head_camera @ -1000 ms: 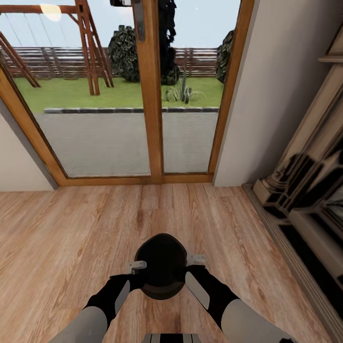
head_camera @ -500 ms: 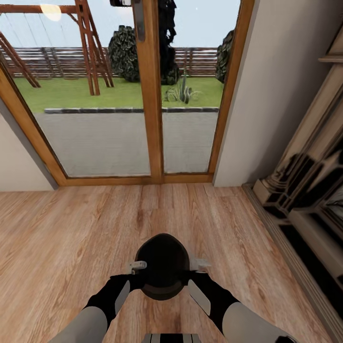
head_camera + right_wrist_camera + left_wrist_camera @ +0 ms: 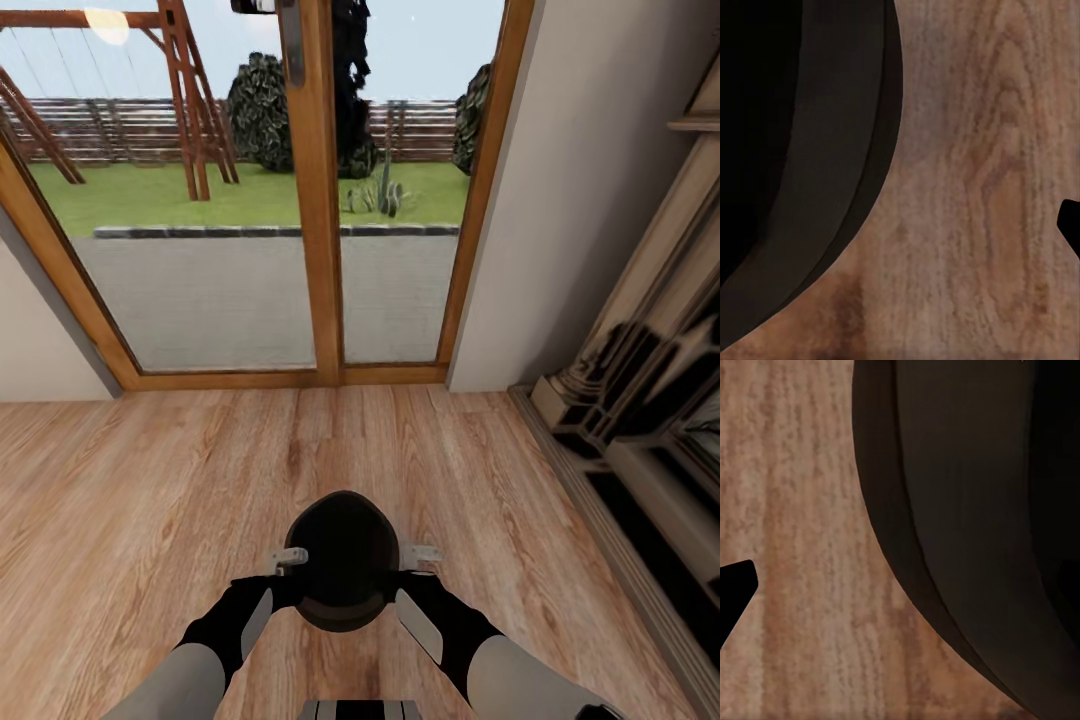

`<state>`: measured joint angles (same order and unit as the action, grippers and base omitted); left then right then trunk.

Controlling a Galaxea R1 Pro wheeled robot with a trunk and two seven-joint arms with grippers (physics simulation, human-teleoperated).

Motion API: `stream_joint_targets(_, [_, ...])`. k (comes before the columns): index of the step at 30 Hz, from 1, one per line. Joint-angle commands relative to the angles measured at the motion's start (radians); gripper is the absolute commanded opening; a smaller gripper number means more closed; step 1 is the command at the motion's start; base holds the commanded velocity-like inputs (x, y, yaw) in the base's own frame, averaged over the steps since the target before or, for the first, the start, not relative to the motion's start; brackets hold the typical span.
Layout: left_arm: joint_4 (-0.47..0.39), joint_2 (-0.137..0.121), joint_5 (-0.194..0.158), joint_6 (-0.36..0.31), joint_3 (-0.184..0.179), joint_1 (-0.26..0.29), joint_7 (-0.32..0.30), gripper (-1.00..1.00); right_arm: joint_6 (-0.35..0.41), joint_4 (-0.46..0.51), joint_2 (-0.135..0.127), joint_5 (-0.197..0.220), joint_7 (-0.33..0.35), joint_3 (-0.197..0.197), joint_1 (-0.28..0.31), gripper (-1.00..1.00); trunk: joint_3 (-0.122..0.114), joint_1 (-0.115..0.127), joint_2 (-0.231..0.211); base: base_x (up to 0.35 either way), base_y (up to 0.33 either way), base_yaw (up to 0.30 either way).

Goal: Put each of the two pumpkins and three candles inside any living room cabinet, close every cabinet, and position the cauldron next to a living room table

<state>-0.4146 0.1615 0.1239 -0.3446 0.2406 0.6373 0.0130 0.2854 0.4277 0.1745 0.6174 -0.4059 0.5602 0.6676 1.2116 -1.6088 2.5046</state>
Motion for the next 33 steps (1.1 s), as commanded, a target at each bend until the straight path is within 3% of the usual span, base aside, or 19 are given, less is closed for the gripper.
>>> stream_joint_targets(1, [0.0,0.0,0.004,-0.001,0.0,0.0,0.002,1.0,0.002,-0.001,0.0,-0.001,-0.002,0.0,0.0,1.0,0.0,0.0,0.0,0.0,0.0,0.0])
stream_joint_targets(10, [0.0,0.0,0.005,-0.001,0.0,0.0,0.002,1.0,0.001,-0.001,0.0,-0.001,-0.002,0.0,0.0,1.0,0.0,0.0,0.0,0.0,0.0,0.0])
stream_joint_targets(15, [0.0,0.0,0.004,-0.002,0.0,0.0,0.003,1.0,0.001,-0.001,0.0,-0.001,-0.002,0.0,0.0,1.0,0.019,-0.002,0.001,0.0,0.0,0.0])
stream_joint_targets(33, [0.0,0.0,0.004,-0.002,0.0,0.0,0.002,1.0,0.001,-0.001,0.0,-0.001,-0.002,0.0,0.0,1.0,0.019,-0.002,0.001,0.0,0.0,0.0])
